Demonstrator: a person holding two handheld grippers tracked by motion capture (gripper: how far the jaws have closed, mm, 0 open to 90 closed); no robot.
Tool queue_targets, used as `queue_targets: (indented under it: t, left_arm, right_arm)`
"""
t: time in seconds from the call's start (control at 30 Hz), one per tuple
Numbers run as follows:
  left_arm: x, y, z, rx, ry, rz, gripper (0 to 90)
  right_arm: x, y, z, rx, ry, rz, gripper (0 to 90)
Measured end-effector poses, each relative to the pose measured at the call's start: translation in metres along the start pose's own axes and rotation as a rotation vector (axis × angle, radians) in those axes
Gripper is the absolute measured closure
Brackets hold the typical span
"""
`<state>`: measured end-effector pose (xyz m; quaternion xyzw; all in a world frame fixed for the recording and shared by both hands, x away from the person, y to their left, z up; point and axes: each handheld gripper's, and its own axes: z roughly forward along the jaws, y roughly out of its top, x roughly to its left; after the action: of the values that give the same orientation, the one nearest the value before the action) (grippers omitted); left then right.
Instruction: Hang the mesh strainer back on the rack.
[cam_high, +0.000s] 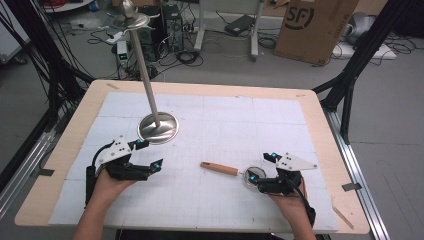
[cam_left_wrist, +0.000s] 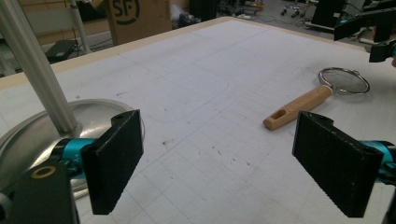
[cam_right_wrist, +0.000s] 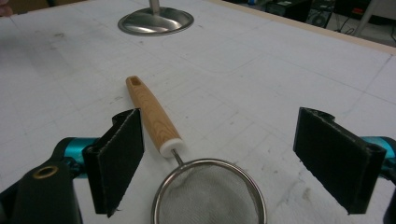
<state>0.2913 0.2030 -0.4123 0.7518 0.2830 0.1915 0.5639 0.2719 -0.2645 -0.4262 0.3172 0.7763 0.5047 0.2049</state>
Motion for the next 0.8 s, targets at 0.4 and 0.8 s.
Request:
queue_targets:
  t: [0.4, 0.8]
  left_arm:
    - [-0.001, 0.001, -0.001, -0.001, 0.0, 0.008, 17.0]
    - [0.0, 0.001, 0.0, 0.004, 0.004, 0.001, 16.9]
  right_arm:
    - [0.011, 0.022, 0.036, 0.191, 0.105, -0.126, 28.0]
    - [0.014, 0.016, 0.062, 0.346, 0.181, -0.133, 43.0]
